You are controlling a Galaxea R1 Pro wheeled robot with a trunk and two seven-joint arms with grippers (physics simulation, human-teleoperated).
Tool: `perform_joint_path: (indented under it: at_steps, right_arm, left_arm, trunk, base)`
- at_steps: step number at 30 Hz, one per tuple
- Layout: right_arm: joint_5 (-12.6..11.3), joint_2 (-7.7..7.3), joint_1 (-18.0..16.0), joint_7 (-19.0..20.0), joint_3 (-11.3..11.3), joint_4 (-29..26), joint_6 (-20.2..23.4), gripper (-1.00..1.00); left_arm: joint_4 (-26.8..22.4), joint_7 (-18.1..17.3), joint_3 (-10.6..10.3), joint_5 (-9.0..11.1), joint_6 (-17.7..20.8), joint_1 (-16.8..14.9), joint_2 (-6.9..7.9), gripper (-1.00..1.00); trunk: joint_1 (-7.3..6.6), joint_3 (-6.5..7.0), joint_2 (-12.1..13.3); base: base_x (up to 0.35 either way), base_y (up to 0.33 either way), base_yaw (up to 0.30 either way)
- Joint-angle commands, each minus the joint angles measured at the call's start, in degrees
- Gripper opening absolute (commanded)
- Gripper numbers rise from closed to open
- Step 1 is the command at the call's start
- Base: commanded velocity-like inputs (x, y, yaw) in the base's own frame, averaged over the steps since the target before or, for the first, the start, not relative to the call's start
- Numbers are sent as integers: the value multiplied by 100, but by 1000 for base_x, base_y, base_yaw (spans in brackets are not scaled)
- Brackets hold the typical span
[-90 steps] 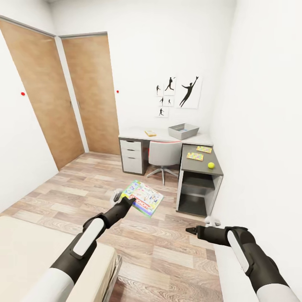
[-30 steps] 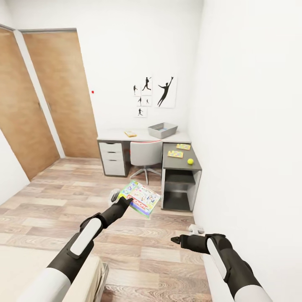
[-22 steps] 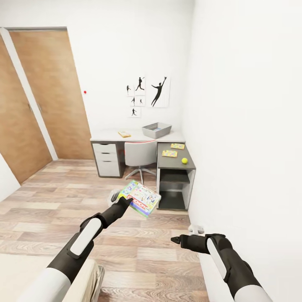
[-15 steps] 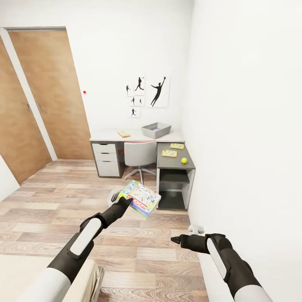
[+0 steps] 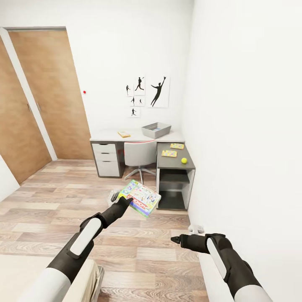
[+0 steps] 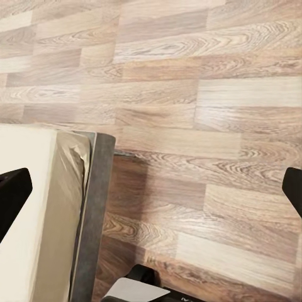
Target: Put all the toys in the child's room - the three board games (two on the bed and one on the table), the two jigsaw puzzles on the table, and the tennis ball on the table - inside the toy box on the table in the child's room.
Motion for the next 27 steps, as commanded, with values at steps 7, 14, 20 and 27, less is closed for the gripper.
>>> perform_joint_path:
  at_steps: [7, 14, 20, 27]
  right_arm:
    - [-13, -2, 1, 0, 1, -12, 29, 100]
    - [-8, -2, -4, -3, 1, -16, 29, 100]
    - [-8, -2, -1, -3, 1, -19, 29, 100]
    - [-8, -3, 1, -3, 1, -23, 29, 100]
  left_arm:
    - [-1, -10, -14, 36, 13, -6, 4, -100]
    - [-34, -8, -16, 36, 14, -6, 4, -100]
    - [-41, -4, -16, 36, 14, -6, 4, -100]
    - [-45, -3, -16, 32, 14, -6, 4, -100]
  trunk:
    - [4, -13, -13]
    - [4, -13, -13]
    - [4, -13, -13]
    - [4, -13, -13]
  base:
    - [47, -1, 0]
    - [215, -42, 0]
    - [279, -30, 0]
    - [301, -6, 0]
